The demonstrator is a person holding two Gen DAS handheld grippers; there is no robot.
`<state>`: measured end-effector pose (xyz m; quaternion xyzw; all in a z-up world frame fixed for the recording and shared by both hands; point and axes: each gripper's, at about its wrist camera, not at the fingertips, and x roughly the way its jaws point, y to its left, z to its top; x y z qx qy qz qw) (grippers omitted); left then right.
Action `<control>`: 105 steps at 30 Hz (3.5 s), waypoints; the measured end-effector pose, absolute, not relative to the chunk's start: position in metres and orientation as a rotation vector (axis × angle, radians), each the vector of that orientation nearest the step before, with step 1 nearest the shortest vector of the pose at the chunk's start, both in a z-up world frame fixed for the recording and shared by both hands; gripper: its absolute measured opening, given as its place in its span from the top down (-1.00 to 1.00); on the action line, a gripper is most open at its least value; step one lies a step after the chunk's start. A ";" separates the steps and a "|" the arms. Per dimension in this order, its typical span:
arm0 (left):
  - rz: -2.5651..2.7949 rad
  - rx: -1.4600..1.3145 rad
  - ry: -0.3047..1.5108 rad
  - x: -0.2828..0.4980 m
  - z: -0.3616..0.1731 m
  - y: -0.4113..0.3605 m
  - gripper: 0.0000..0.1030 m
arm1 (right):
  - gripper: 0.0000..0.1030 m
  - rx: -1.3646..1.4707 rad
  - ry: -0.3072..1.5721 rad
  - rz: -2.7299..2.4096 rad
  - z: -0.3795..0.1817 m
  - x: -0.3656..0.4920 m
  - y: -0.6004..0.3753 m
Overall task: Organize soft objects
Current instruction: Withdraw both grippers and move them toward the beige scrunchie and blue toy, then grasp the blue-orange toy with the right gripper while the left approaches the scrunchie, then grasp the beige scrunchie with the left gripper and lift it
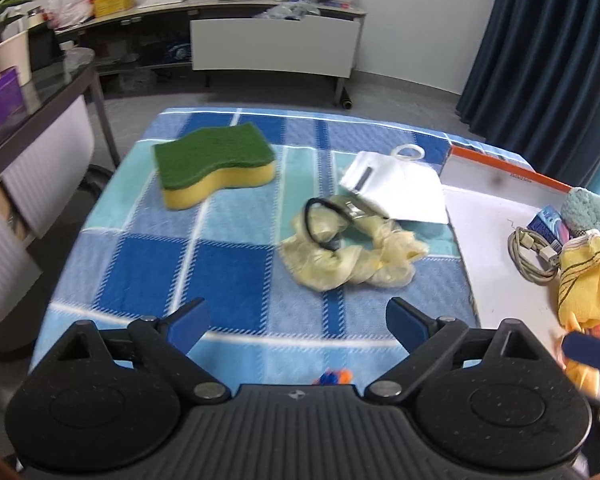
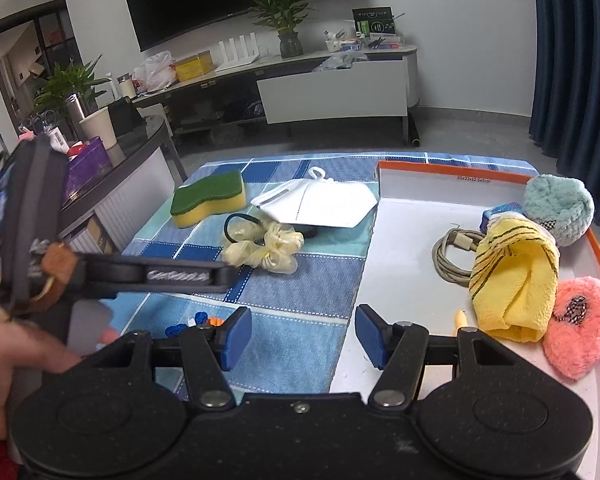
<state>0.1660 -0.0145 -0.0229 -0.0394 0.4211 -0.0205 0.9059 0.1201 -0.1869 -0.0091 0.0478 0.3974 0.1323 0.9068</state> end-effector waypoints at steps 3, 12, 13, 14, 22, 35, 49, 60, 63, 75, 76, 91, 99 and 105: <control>-0.050 -0.058 0.872 0.180 -0.027 -0.025 -0.93 | -0.36 0.105 0.826 0.272 -0.011 0.121 -0.188; -0.092 -0.040 0.893 0.215 -0.042 -0.031 -0.98 | -0.36 0.106 0.858 0.327 -0.022 0.124 -0.172; -0.100 -0.041 0.893 0.219 -0.043 -0.029 -0.93 | -0.36 0.106 0.862 0.335 -0.024 0.124 -0.168; -0.118 -0.048 0.888 0.221 -0.043 -0.027 -0.68 | -0.36 0.106 0.866 0.343 -0.026 0.124 -0.165; -0.198 -0.043 0.844 0.202 -0.029 0.003 0.61 | -0.36 0.069 0.895 0.422 -0.038 0.127 -0.136; -0.100 -0.122 0.814 0.124 -0.016 0.067 0.80 | -0.31 -0.063 0.909 0.497 -0.054 0.127 -0.100; -0.087 -0.194 0.794 0.112 -0.017 0.081 0.80 | -0.41 -0.136 0.920 0.465 -0.064 0.154 -0.075; -0.084 -0.205 0.788 0.108 -0.017 0.083 0.80 | 0.57 -0.135 0.876 0.486 -0.065 0.147 -0.066; -0.093 -0.198 0.782 0.106 -0.014 0.079 0.80 | 0.60 -0.119 0.860 0.480 -0.060 0.144 -0.067; -0.101 -0.181 0.725 0.083 0.009 0.065 0.80 | 0.60 -0.044 0.798 0.427 -0.019 0.119 -0.095; -0.103 -0.178 0.719 0.080 0.011 0.064 0.80 | 0.60 -0.042 0.790 0.423 -0.016 0.116 -0.097; -0.104 -0.150 0.708 0.145 0.001 0.017 -0.65 | 0.60 0.023 0.743 0.348 0.004 0.085 -0.143; -0.037 -0.055 0.779 0.202 -0.029 -0.011 -0.93 | 0.60 0.066 0.760 0.349 -0.004 0.088 -0.155; -0.056 -0.036 0.781 0.211 -0.038 -0.005 0.33 | 0.60 0.081 0.763 0.348 -0.006 0.092 -0.158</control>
